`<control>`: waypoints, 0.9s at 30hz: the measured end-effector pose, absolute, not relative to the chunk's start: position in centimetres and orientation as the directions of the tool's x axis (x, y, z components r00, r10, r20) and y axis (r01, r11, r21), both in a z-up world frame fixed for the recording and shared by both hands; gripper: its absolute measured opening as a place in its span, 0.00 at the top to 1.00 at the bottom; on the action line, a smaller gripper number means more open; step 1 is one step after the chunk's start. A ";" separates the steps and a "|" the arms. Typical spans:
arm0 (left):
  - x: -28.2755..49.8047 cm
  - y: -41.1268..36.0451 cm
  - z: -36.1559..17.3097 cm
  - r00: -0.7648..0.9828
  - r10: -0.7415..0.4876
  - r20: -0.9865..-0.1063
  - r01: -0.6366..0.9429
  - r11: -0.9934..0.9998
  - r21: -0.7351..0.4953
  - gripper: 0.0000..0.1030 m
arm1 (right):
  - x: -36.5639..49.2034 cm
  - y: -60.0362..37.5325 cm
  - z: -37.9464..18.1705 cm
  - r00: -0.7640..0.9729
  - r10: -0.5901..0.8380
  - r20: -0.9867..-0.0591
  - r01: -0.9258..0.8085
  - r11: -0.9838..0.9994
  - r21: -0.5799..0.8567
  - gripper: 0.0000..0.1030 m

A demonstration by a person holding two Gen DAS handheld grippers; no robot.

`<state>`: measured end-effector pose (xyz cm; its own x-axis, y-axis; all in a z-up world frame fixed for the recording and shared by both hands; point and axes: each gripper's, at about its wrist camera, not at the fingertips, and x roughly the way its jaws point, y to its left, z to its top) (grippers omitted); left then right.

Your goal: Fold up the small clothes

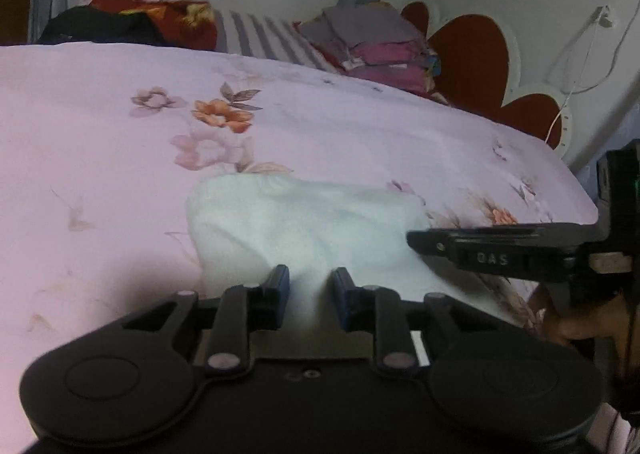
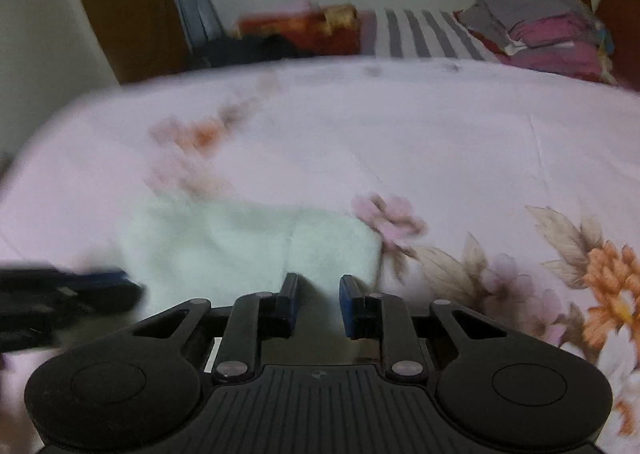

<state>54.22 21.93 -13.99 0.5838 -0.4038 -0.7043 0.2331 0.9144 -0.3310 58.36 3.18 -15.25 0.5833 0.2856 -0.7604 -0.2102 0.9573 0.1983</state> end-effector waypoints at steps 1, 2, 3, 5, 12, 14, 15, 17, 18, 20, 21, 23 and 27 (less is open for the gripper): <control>54.1 21.9 -14.0 0.585 -0.403 -0.704 0.238 0.915 -0.325 0.77 | 58.6 2.9 -15.7 0.584 0.292 -0.757 -0.209 0.956 0.207 0.79; 54.1 22.0 -14.0 0.582 -0.405 -0.705 0.241 0.914 -0.327 0.77 | 58.8 2.7 -16.0 0.574 0.296 -0.764 -0.204 0.955 0.217 0.79; 54.1 22.2 -13.9 0.580 -0.408 -0.705 0.242 0.913 -0.329 0.77 | 58.9 2.7 -15.9 0.566 0.293 -0.770 -0.208 0.955 0.211 0.79; 53.6 22.4 -13.0 0.590 -0.397 -0.703 0.240 0.918 -0.316 0.80 | 58.9 3.1 -15.5 0.562 0.280 -0.778 -0.210 0.959 0.193 0.79; 48.7 22.4 -11.0 0.616 -0.433 -0.657 0.278 0.901 -0.333 0.79 | 52.2 3.7 -11.3 0.579 0.390 -0.716 -0.325 0.916 0.236 0.79; 48.7 21.7 -12.6 0.582 -0.417 -0.698 0.270 0.909 -0.318 0.79 | 51.6 4.7 -13.1 0.556 0.331 -0.763 -0.338 0.928 0.157 0.79; 48.6 21.8 -13.0 0.585 -0.423 -0.692 0.259 0.906 -0.335 0.79 | 51.6 4.7 -14.0 0.565 0.305 -0.767 -0.329 0.935 0.130 0.79; 48.5 22.3 -13.3 0.596 -0.434 -0.676 0.217 0.897 -0.385 0.80 | 52.0 4.1 -14.7 0.581 0.316 -0.750 -0.299 0.940 0.164 0.79; 48.2 22.4 -13.1 0.602 -0.432 -0.672 0.206 0.897 -0.392 0.81 | 52.0 3.9 -14.6 0.581 0.319 -0.749 -0.289 0.941 0.176 0.79; 47.0 22.7 -12.6 0.618 -0.431 -0.658 0.187 0.893 -0.409 0.81 | 51.4 4.0 -13.8 0.587 0.318 -0.744 -0.283 0.942 0.179 0.79; 46.0 22.8 -12.3 0.626 -0.434 -0.648 0.191 0.891 -0.412 0.81 | 50.5 4.1 -13.3 0.593 0.322 -0.738 -0.294 0.940 0.174 0.79; 43.8 22.7 -11.9 0.626 -0.443 -0.642 0.195 0.886 -0.421 0.81 | 48.6 4.4 -12.5 0.587 0.349 -0.731 -0.328 0.928 0.180 0.79; 39.9 22.1 -12.9 0.597 -0.438 -0.672 0.195 0.892 -0.407 0.81 | 44.6 4.8 -12.6 0.547 0.399 -0.736 -0.418 0.892 0.173 0.79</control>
<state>39.95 22.10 -12.88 0.5975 -0.4375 -0.6720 0.1953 0.8922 -0.4072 44.55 4.81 -12.62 0.5466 0.3989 -0.7363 -0.4180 0.8918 0.1729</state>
